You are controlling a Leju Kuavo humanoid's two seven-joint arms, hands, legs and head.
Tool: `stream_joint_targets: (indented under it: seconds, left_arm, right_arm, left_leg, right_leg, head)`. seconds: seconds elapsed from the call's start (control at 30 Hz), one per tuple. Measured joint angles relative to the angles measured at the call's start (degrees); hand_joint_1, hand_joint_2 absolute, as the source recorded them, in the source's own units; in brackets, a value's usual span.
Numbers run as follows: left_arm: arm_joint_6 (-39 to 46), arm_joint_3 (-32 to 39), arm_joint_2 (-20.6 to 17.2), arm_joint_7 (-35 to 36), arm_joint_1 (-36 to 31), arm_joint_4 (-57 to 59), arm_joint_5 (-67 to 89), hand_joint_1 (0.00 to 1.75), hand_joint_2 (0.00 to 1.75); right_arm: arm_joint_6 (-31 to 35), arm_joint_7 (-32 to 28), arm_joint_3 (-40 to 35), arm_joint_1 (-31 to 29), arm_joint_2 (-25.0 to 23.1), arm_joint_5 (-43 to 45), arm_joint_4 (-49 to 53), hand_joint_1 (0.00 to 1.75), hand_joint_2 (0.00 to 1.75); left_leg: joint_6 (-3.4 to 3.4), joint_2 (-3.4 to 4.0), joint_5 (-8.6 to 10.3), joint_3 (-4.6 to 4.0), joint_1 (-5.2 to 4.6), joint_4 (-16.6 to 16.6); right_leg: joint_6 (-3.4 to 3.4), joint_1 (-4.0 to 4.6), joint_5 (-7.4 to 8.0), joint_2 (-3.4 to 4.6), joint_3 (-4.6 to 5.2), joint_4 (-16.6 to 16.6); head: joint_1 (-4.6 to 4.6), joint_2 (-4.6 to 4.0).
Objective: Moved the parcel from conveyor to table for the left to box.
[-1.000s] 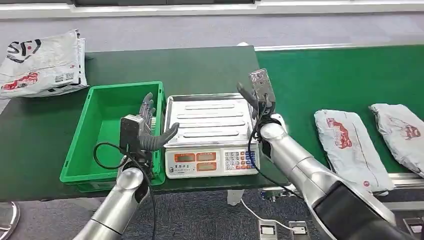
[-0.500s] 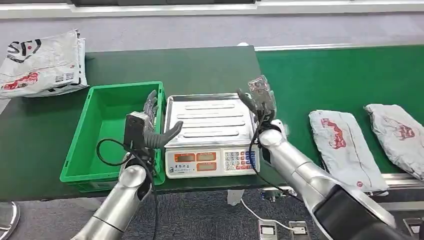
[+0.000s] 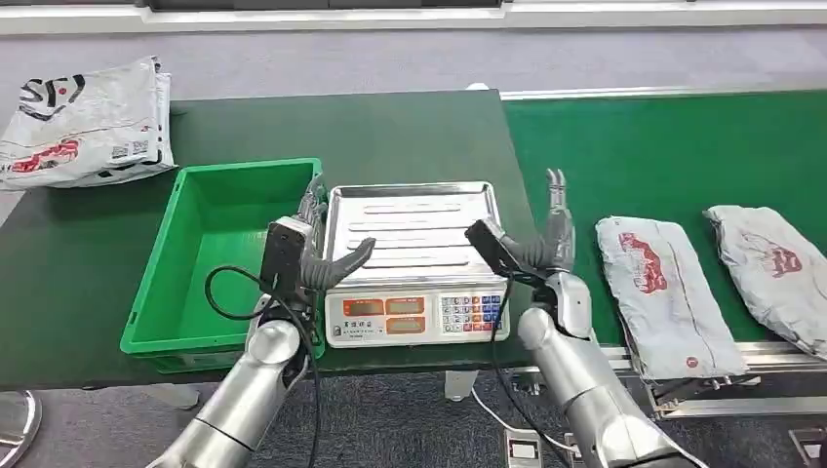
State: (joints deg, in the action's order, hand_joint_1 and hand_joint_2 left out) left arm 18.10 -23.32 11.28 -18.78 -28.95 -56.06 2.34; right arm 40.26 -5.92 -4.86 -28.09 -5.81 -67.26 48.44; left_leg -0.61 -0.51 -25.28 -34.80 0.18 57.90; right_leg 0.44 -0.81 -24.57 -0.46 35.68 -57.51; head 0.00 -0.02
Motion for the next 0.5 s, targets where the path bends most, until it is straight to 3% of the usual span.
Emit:
stream_joint_targets:
  seconds: [0.23, 0.4, 0.5]
  left_arm:
    - [-0.4, 0.3, 0.5, -1.2, 0.0, 1.2, -1.6, 0.00, 1.75]
    - [-0.7, 0.3, 0.7, -1.3, 0.0, 1.4, -1.8, 0.00, 1.75]
    - [-1.2, 0.5, 0.9, -1.2, 0.0, 1.6, -1.8, 0.00, 1.75]
  right_arm:
    - [0.0, 3.0, 14.3, 5.2, -0.9, -8.8, 3.2, 0.00, 1.75]
    - [0.0, 4.3, 18.2, 6.7, -1.1, -10.3, 4.2, 0.00, 1.75]
    - [0.0, 9.6, 18.9, 6.2, -0.7, -11.7, 2.0, 0.00, 1.75]
  left_leg:
    - [0.01, 0.04, -0.02, 0.01, -0.01, 0.0]
    - [0.01, 0.11, -0.02, 0.01, 0.00, 0.0]
    - [0.01, 0.14, -0.02, 0.02, 0.00, 0.0]
  right_leg:
    - [0.00, 0.00, 0.00, 0.02, 0.02, 0.0]
    - [-0.01, 0.01, -0.01, 0.08, 0.04, 0.0]
    - [-0.01, 0.01, -0.01, 0.12, 0.04, 0.0]
  head:
    - [0.00, 0.02]
    - [0.00, 0.02]
    - [0.00, 0.02]
